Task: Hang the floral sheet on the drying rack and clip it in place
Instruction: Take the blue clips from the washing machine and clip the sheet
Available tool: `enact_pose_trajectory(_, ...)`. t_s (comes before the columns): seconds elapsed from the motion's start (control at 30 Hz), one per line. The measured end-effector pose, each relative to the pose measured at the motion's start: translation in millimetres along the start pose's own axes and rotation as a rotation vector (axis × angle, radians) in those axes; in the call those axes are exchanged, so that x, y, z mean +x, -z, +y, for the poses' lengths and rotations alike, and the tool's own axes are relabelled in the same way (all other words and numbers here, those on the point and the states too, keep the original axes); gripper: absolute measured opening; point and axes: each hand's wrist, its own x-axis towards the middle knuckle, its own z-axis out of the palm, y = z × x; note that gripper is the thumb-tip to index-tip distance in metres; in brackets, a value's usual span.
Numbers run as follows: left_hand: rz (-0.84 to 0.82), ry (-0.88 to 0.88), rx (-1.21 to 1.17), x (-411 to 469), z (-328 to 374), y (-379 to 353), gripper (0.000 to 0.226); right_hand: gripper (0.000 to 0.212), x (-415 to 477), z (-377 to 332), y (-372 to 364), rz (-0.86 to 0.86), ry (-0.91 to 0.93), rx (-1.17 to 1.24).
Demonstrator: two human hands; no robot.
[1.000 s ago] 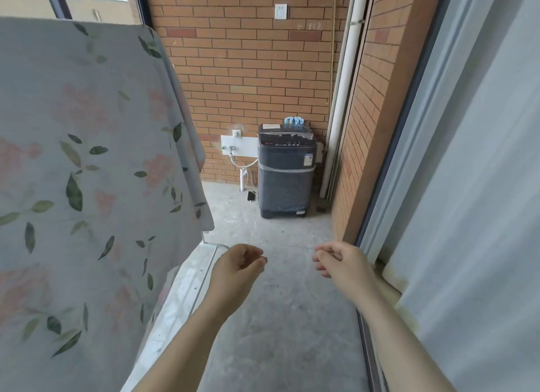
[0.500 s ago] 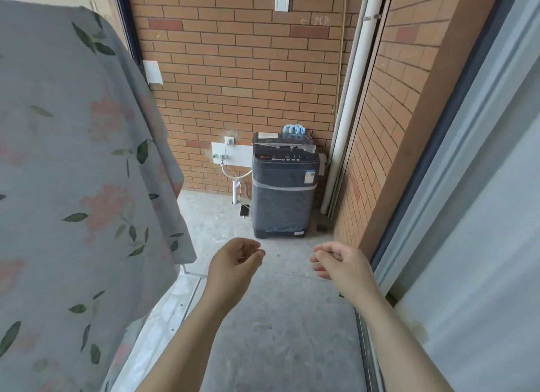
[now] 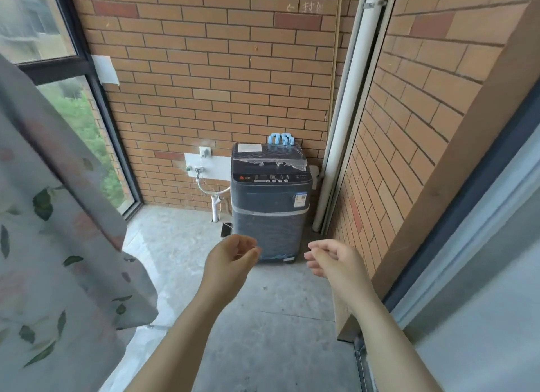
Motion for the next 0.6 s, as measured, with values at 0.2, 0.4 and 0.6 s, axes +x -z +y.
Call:
enact_pose_trajectory(0.2, -0.011, -0.006, 0.018, 113, 24, -47, 0.012, 0.015, 136, -11, 12, -0.022, 0.008, 0.057)
enact_pose_trajectory(0.4, 0.016, 0.024, 0.020, 220, 19, -59, 0.008, 0.014, 248, -11, -7, -0.053, -0.020, 0.067)
enact_pose_trajectory(0.6, -0.003, 0.023, -0.010, 350, 12, -56, 0.008, 0.014, 366, -17, -53, -0.033, -0.045, 0.063)
